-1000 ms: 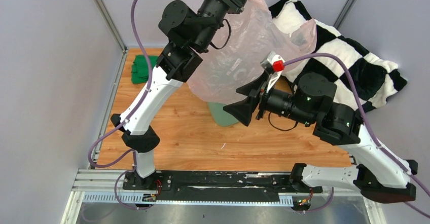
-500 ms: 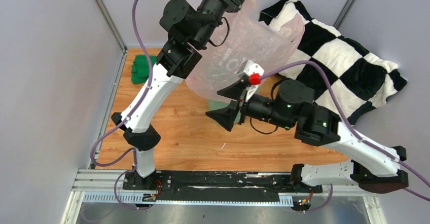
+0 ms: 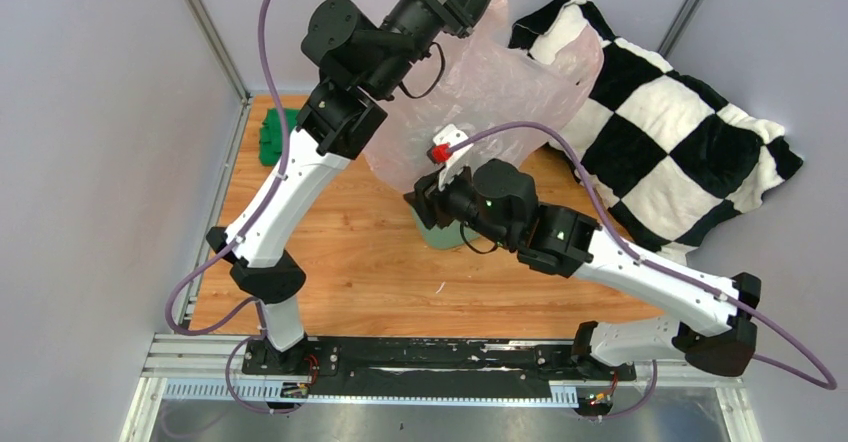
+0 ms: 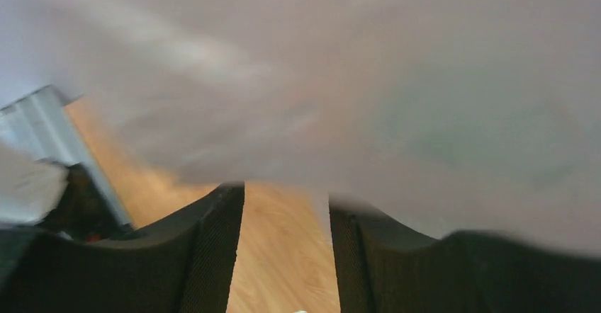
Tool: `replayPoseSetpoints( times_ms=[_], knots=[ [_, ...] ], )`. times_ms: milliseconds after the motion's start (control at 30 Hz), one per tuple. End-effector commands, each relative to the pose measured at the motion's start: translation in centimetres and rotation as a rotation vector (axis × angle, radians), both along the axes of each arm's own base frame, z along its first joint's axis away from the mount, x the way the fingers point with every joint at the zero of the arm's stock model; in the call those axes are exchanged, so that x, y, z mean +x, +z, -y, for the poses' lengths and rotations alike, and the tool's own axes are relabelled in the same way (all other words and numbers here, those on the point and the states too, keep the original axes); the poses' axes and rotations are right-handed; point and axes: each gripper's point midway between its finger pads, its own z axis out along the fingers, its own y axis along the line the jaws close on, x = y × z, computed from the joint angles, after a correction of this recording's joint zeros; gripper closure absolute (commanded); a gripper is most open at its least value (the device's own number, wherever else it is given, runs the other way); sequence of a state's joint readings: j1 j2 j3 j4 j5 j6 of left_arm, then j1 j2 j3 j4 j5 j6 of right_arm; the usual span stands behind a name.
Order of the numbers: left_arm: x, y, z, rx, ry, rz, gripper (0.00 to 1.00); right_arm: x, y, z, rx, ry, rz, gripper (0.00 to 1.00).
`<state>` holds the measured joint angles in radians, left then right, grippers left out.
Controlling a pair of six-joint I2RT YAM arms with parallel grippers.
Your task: Put the trash bags into the trash bin
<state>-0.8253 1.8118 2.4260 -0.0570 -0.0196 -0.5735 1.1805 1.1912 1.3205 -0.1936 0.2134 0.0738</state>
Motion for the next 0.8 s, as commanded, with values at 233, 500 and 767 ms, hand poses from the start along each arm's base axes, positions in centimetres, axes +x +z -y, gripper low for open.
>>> replayPoseSetpoints(
  times_ms=[233, 500, 767],
  knots=[
    [-2.1, -0.9, -0.1, 0.063, -0.068, 0.043, 1.00, 9.5, -4.9, 10.1, -0.056, -0.573, -0.138, 0.56],
    [-0.7, -4.0, -0.9, 0.093, -0.043, -0.030, 1.00, 10.8, -6.3, 13.6, -0.153, -0.711, -0.143, 0.58],
    [2.3, -8.3, -4.6, 0.101, 0.066, -0.168, 1.00, 10.2, -5.1, 13.5, -0.163, -0.658, -0.130, 0.57]
  ],
)
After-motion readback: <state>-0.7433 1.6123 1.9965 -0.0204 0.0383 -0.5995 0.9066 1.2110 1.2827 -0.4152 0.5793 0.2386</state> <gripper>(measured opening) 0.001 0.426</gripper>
